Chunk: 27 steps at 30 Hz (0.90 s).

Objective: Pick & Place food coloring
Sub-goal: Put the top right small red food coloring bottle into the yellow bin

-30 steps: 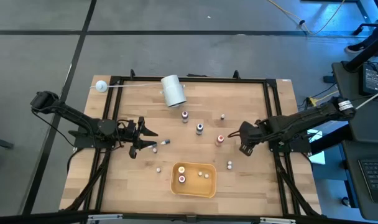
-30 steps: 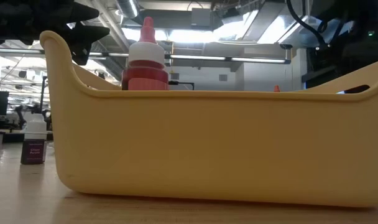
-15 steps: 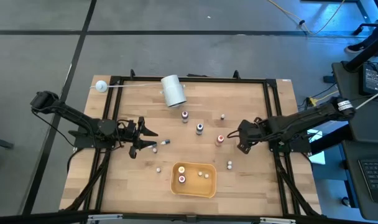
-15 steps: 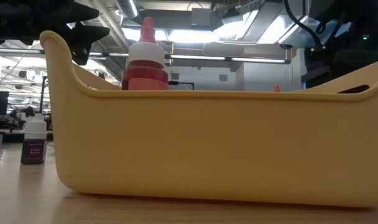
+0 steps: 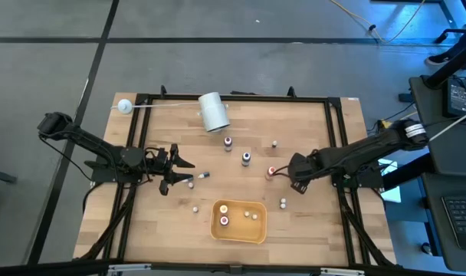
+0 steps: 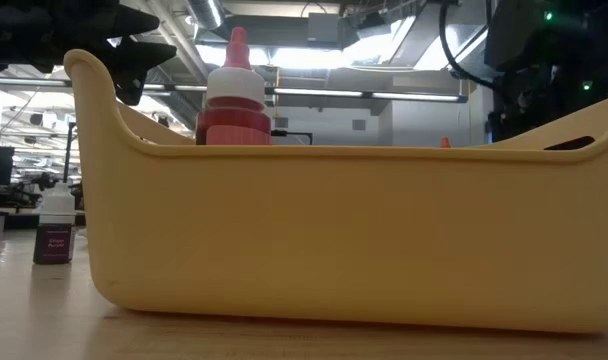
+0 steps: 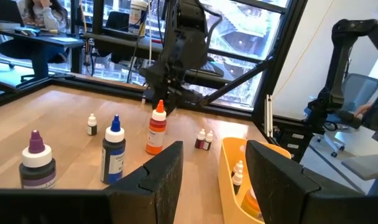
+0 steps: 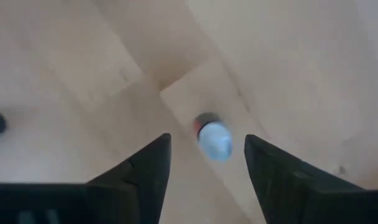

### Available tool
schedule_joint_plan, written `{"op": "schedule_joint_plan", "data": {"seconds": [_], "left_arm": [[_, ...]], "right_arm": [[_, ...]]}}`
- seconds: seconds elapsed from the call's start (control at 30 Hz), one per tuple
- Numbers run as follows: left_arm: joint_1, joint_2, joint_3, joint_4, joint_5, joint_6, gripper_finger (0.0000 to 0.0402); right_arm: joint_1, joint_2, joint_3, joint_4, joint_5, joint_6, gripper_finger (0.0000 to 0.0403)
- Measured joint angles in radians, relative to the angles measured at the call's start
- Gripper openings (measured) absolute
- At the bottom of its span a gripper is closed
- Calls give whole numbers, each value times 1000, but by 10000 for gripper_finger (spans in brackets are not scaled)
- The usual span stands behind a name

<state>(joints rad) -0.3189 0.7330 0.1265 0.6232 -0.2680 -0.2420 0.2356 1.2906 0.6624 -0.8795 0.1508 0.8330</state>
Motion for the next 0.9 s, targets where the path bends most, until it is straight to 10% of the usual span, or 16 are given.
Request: {"op": "schedule_joint_plan", "data": {"seconds": [0.9], "left_arm": [[0, 0, 0, 0, 0, -6, 171]], "right_arm": [[0, 58, 0, 48, 49, -58, 62]]}}
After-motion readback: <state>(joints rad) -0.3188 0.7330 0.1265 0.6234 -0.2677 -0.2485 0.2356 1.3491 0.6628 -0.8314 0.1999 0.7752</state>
